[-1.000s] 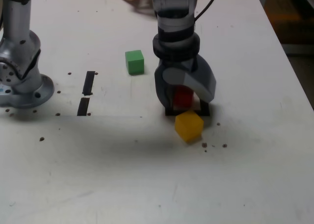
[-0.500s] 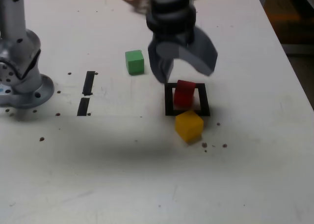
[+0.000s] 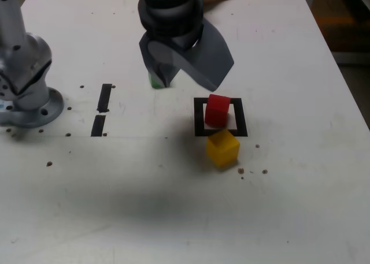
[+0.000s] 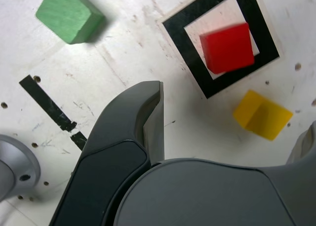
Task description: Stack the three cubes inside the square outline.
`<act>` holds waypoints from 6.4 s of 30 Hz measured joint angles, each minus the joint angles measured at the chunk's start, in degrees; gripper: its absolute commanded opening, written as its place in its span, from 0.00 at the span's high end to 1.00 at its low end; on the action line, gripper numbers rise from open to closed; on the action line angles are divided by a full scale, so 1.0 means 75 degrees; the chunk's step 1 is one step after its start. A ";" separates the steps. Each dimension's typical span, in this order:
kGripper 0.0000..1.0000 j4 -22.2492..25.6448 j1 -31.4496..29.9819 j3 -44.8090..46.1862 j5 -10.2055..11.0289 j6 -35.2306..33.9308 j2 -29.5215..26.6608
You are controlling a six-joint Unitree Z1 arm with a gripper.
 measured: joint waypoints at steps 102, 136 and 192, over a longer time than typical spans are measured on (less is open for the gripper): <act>0.98 -0.0876 -0.0790 -0.0668 -0.0265 -0.0629 0.0781; 0.75 -0.2344 0.0872 0.0614 -0.0624 -0.1090 0.0874; 0.09 0.0630 0.1709 0.0730 0.0862 -0.0692 -0.0868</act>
